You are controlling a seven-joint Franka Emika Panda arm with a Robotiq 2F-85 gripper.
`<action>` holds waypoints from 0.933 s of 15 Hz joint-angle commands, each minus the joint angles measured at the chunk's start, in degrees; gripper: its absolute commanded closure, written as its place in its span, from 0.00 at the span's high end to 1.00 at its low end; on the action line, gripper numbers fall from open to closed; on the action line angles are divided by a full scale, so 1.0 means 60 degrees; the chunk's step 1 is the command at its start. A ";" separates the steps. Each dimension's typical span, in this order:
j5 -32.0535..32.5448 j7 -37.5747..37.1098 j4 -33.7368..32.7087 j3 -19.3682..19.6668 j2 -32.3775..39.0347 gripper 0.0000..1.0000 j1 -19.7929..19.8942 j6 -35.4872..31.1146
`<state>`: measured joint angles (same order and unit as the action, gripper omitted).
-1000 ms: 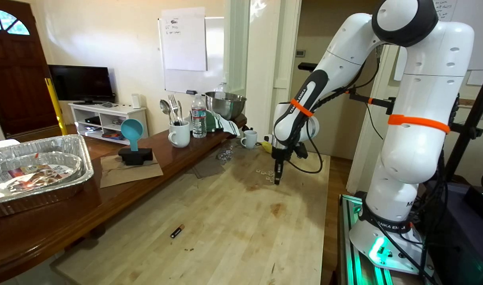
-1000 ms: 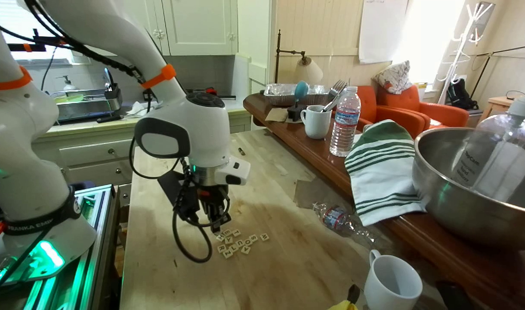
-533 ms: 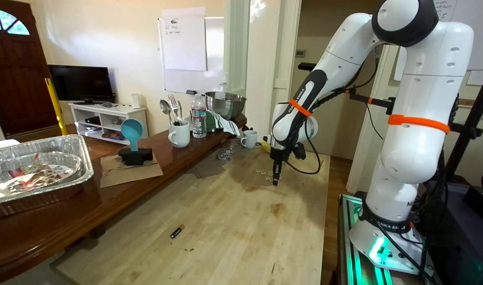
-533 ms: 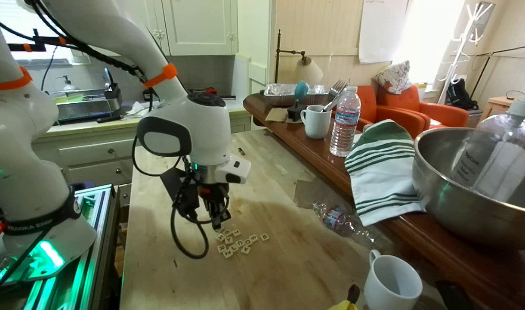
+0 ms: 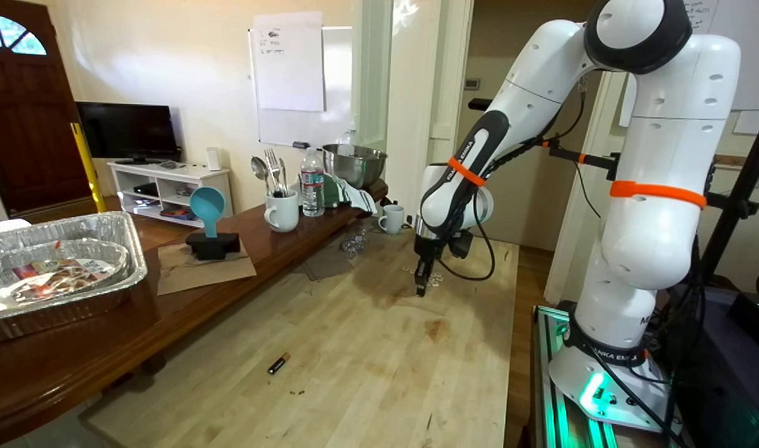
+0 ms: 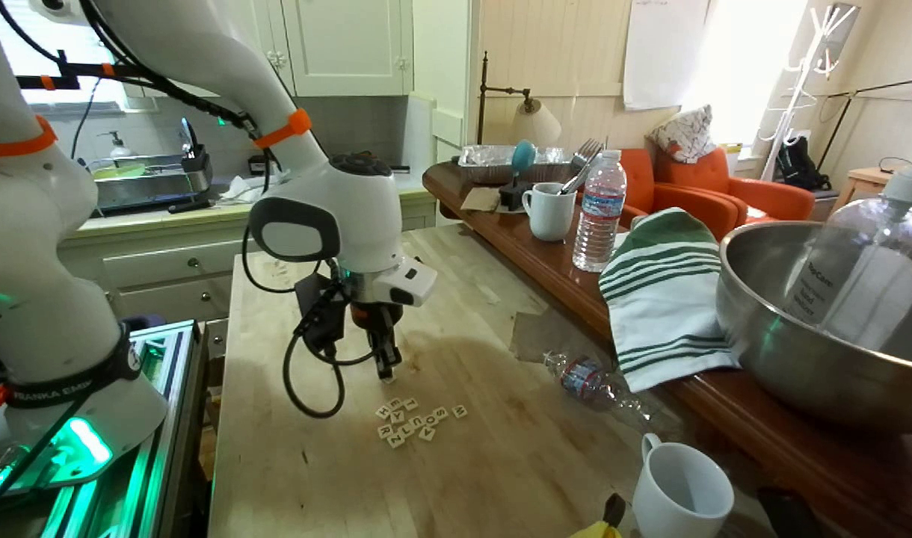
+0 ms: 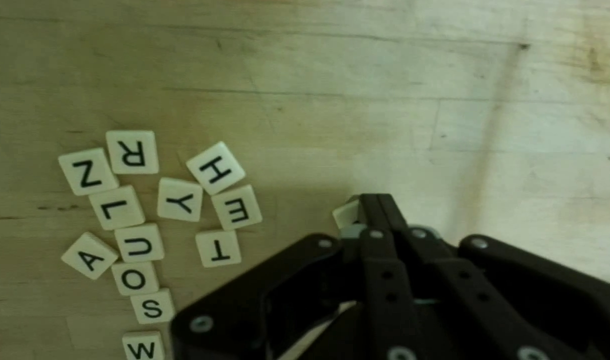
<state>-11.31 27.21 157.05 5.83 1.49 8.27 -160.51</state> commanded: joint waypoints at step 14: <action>-0.1537 -0.2268 -0.0562 -0.0887 0.0931 0.00 -0.0503 -0.0308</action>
<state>-18.25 15.48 154.25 1.49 3.78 6.22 -161.29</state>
